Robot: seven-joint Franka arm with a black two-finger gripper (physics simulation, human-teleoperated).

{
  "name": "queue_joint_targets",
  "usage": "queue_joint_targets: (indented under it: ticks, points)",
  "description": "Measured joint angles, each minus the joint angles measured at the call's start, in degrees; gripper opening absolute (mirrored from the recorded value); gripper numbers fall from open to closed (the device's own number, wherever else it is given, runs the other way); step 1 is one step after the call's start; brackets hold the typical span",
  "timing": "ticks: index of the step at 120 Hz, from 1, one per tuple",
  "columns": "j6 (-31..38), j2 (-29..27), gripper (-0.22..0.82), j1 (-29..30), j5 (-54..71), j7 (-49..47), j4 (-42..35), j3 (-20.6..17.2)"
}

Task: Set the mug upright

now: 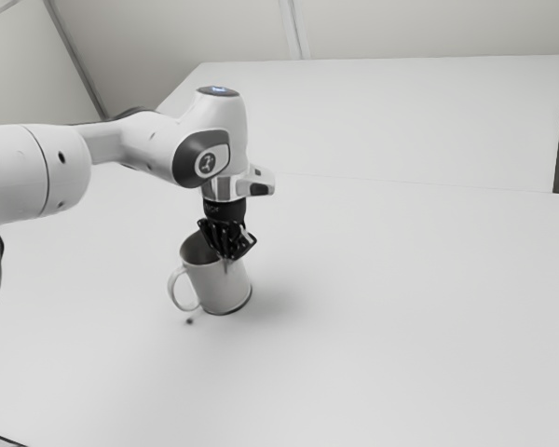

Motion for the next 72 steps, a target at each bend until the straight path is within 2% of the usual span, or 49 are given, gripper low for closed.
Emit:
queue_joint_targets:
  ticks: [7, 12, 29, 41, 50, 60, 72]
  points:
    - [0.13, 0.18, -0.17, 0.11, -0.40, -0.28, 0.01, 0.01]
    - [0.19, 0.21, -0.12, 0.10, -0.64, -0.46, 0.05, 0.00]
    - [0.19, -0.40, 0.18, -0.01, -1.08, -1.51, 0.09, 0.03]
    - [0.21, -2.03, 0.33, 0.02, -1.20, -2.31, 0.42, 0.15]
    - [0.14, -2.83, 0.40, -0.21, -1.23, -2.71, 2.94, 1.20]
    - [-0.40, -2.91, 0.46, -2.08, -1.22, -2.64, 7.24, 5.17]
    - [-3.34, -2.11, 0.50, -2.54, -1.21, -1.73, 16.22, 7.16]
